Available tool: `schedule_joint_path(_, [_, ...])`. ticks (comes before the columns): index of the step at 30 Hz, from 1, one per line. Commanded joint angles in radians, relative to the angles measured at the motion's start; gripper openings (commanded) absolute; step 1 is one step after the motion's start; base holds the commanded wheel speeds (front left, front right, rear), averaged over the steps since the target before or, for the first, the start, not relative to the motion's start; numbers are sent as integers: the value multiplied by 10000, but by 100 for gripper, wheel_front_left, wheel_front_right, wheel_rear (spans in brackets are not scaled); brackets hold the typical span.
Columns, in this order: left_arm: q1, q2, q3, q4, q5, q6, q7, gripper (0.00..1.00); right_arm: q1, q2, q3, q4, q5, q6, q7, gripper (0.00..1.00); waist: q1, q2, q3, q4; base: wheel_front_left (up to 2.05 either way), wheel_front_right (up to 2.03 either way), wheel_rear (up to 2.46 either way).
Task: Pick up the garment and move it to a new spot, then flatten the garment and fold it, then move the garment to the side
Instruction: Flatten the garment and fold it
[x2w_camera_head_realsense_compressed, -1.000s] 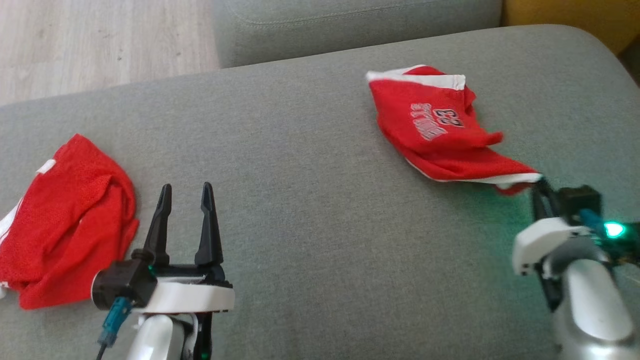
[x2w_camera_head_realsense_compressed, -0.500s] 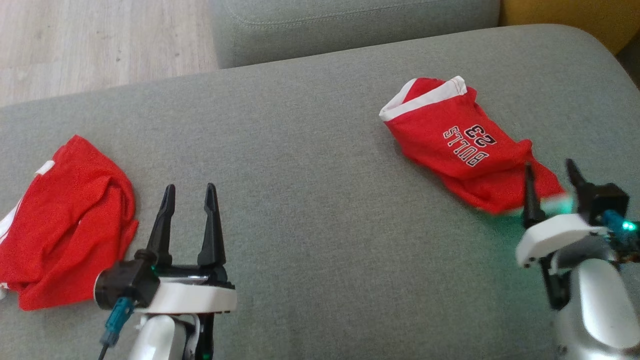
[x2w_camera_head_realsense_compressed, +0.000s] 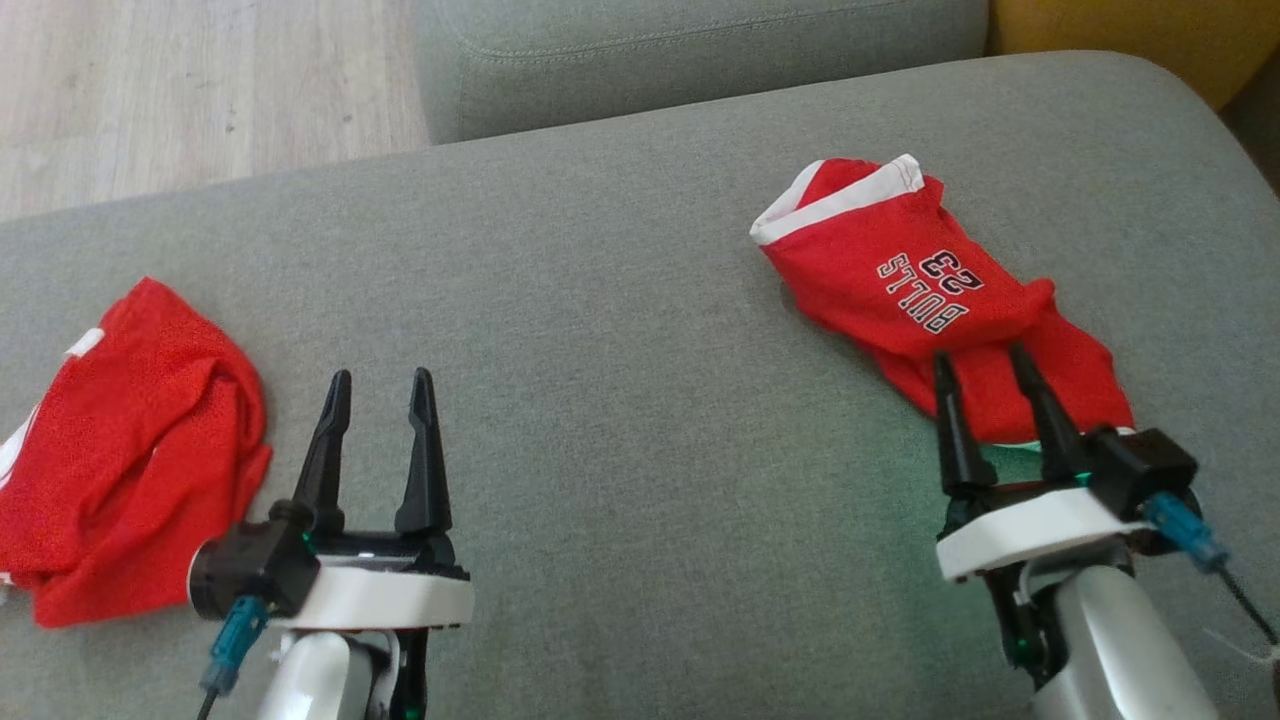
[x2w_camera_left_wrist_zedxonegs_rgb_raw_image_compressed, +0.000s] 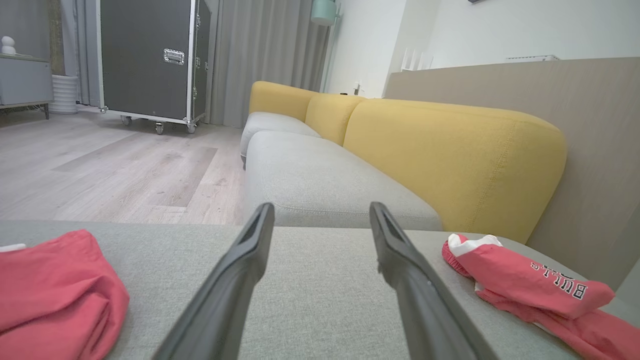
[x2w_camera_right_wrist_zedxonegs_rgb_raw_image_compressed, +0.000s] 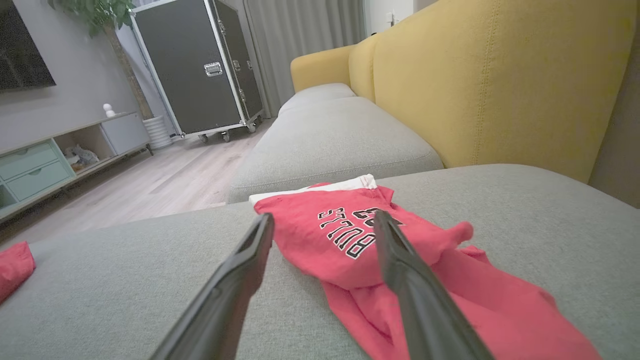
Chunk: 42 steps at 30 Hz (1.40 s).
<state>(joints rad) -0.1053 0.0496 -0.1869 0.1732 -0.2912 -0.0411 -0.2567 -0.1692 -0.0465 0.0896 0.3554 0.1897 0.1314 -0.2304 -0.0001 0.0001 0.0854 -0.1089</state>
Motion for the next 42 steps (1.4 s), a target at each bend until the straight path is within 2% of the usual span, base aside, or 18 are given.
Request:
schedule_joint_path(1, [-192, 7, 299, -363, 75, -21, -51, 100, -346, -38, 36, -262, 166, -7, -169, 100, 1, -1, 60, 43, 0, 0, 0])
schedule_joint_path(10, [-351, 7, 205, -311, 127, -81, -51, 100, -1327, -38, -1499, 1265, 703, -7, -71, 100, 1, -1, 401, 352, 0, 0, 0])
schedule_joint_path(15, [-491, 7, 71, -206, 89, -100, -51, 100, -2376, -38, -2173, 3081, 1506, -7, 158, 100, 1, -1, 651, 661, 0, 0, 0])
schedule_joint_path(24, [-629, 7, 25, -111, 158, -164, -51, 100, -3730, -38, -2395, 5177, 2480, -7, 15, 100, 1, -1, 834, 943, 0, 0, 0])
schedule_joint_path(25, [-640, 7, 30, -105, 171, -171, -51, 100, -3866, -38, -2372, 5293, 2419, -7, -61, 8, 1, -1, 838, 963, 0, 0, 0])
schedule_joint_path(26, [-644, 7, 33, -95, 179, -180, -51, 100, -3940, -38, -2394, 5339, 2090, -7, -157, 0, 1, -1, 814, 985, 0, 0, 0])
schedule_joint_path(30, [-580, 7, 109, -86, 64, -127, -51, 100, -3971, -38, -2283, 5202, 1269, -7, -296, 0, 1, -1, 505, 1095, 0, 0, 0])
schedule_joint_path(33, [-476, 7, 41, -75, -66, -78, -51, 100, -3848, -38, -1789, 4336, 753, -7, -308, 0, 1, -1, 240, 1168, 0, 0, 0])
schedule_joint_path(37, [-252, 7, -100, -88, -206, 22, -51, 100, -3659, -38, -796, 3144, 307, -7, -311, 0, 1, -1, -166, 1303, 0, 0, 0])
schedule_joint_path(42, [40, 7, -82, -158, -318, 141, -51, 100, -4025, -37, 1011, 2199, 141, -7, -312, 0, 1, -1, -611, 1537, 0, 0, 0])
